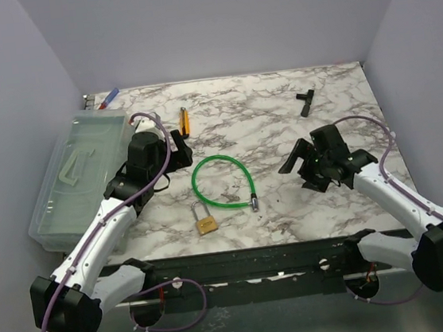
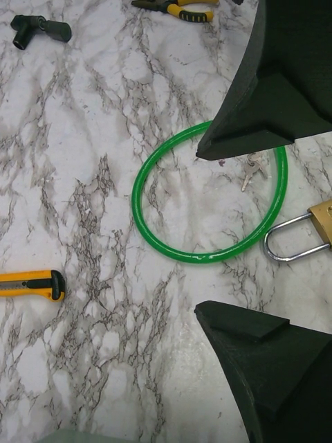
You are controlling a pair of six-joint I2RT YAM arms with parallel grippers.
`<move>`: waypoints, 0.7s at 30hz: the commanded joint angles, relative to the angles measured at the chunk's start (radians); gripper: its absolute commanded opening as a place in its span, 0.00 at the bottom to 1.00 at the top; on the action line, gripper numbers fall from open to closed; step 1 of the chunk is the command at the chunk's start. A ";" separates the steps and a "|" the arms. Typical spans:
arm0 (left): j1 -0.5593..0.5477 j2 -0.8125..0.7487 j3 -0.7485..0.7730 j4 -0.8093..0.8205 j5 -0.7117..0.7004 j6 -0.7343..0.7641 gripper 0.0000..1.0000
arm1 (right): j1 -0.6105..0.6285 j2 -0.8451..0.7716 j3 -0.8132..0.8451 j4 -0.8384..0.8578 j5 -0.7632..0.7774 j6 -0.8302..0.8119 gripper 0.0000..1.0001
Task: Unlock with the key
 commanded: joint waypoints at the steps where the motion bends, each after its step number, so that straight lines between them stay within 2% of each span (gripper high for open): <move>1: -0.008 -0.012 -0.019 0.012 -0.027 0.031 0.89 | 0.096 0.006 0.037 -0.104 0.131 0.079 1.00; 9: -0.009 0.005 -0.008 0.011 0.000 0.023 0.87 | 0.330 0.049 0.090 -0.260 0.333 0.321 0.96; 13: -0.009 -0.018 -0.014 0.011 0.005 0.023 0.86 | 0.466 0.099 0.101 -0.301 0.381 0.479 0.93; 16: -0.011 -0.033 -0.022 0.011 -0.016 0.027 0.85 | 0.543 0.142 0.106 -0.343 0.404 0.591 0.86; 21: -0.020 -0.036 -0.023 0.011 -0.021 0.031 0.85 | 0.610 0.196 0.091 -0.374 0.416 0.701 0.79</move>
